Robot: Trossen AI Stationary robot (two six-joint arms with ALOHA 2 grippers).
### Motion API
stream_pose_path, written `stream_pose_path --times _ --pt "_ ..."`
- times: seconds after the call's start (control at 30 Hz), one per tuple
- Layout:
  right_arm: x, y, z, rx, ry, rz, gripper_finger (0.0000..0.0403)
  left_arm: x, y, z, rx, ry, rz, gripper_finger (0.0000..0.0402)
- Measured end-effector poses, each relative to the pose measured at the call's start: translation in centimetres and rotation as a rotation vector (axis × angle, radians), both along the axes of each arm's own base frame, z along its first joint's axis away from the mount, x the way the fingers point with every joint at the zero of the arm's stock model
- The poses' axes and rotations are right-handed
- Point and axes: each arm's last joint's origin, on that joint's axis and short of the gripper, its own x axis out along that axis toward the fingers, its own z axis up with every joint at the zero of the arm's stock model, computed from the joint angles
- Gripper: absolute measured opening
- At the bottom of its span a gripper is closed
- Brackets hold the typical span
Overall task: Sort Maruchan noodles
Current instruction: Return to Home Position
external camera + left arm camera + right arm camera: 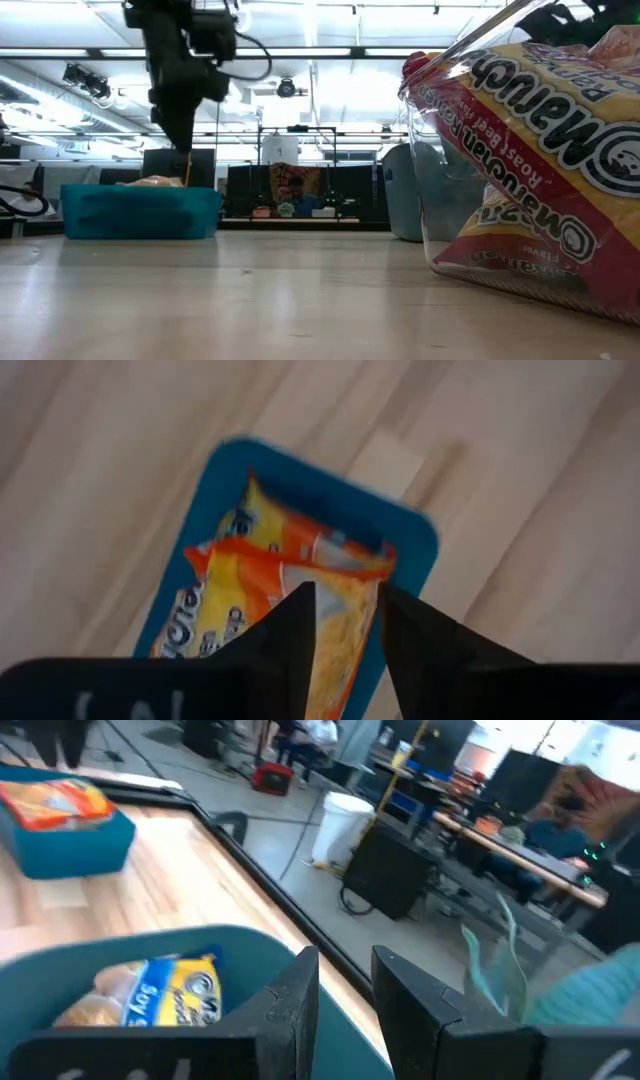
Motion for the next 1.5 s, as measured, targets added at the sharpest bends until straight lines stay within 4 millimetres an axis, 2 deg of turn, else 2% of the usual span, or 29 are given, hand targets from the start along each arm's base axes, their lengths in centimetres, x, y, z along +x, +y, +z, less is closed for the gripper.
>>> stream_pose_path --times 0.07,0.3,0.5,0.77,1.0,1.13,1.37,1.5 --pt "-0.3 0.0 -0.1 0.019 -0.002 0.007 0.0101 -0.8 -0.4 0.5 0.018 -0.084 -0.001 0.011" --pt "-1.6 0.1 0.7 0.123 -0.079 0.229 0.0085 -3.5 -2.3 1.1 0.074 -0.403 -0.016 0.0093" --pt "-3.1 -0.1 1.4 0.17 -0.166 0.386 0.0068 -4.4 -4.0 0.9 0.152 -0.766 -0.108 0.0081" --pt "-5.4 -0.5 1.9 0.237 -0.313 0.461 0.0061 -4.7 -4.5 0.3 0.357 -1.107 -0.176 0.0069" --pt "-7.6 -0.9 2.0 0.242 -0.403 0.429 0.0061 -4.9 -5.1 -1.5 0.481 -1.214 -0.253 0.0057" --pt "-7.5 -0.6 2.2 0.234 -0.394 0.514 0.0062 -5.3 -5.3 -2.3 0.555 -1.241 -0.262 0.0043" --pt "-7.6 -0.8 2.6 0.224 -0.436 0.468 0.0062 -6.6 -5.8 -2.6 0.573 -1.177 -0.291 0.001" --pt "-7.6 -0.9 2.4 0.228 -0.442 0.44 0.0062 -7.8 -6.3 -2.5 0.561 -1.167 -0.3 0.0006"
